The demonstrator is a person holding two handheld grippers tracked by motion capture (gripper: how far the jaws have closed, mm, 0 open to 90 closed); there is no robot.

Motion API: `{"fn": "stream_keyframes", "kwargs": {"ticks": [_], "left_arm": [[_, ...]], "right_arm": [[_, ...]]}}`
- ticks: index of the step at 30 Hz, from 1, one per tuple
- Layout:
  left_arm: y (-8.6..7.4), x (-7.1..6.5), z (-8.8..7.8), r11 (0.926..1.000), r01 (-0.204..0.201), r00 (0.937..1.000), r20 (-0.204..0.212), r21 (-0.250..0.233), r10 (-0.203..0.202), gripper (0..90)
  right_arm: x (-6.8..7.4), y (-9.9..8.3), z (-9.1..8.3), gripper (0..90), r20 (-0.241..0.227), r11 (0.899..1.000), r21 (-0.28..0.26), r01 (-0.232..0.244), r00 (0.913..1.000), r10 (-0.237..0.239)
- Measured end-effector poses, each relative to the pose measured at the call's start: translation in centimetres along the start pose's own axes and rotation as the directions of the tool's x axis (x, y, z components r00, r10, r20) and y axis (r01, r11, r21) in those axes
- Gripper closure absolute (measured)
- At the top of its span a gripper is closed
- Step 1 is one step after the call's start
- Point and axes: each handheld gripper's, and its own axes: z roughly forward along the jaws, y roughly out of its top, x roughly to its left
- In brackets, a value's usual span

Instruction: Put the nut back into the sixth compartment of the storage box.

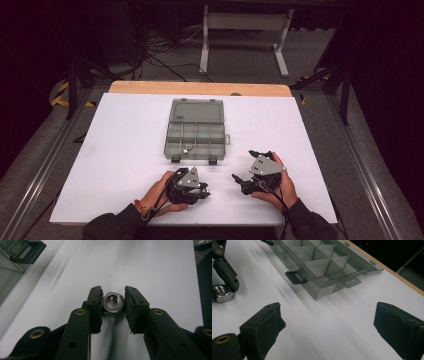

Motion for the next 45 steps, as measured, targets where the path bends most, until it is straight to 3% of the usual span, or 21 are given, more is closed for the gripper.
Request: {"fn": "stream_keyframes", "kwargs": {"ticks": [18, 31, 45], "left_arm": [[0.1, 0.2, -0.5, 0.9994, -0.021, 0.9996, -0.020, -0.028, 0.020, 70.0], [0.0, 0.9, -1.8, 0.9985, -0.012, 0.9980, -0.063, -0.054, 0.008, 70.0], [0.2, 1.7, -4.2, 0.9929, -0.016, 0.9911, -0.133, -0.118, 0.000, 69.9]], "right_arm": [[0.0, 0.0, 0.0, 8.4, 0.001, 1.000, 0.000, 0.002, 1.0000, -0.002], [0.0, 0.0, 0.0, 8.4, 0.002, 1.000, -0.002, 0.002, 1.0000, -0.002], [0.0, 0.0, 0.0, 8.3, 0.002, 1.000, -0.004, 0.001, 1.0000, -0.001]]}}
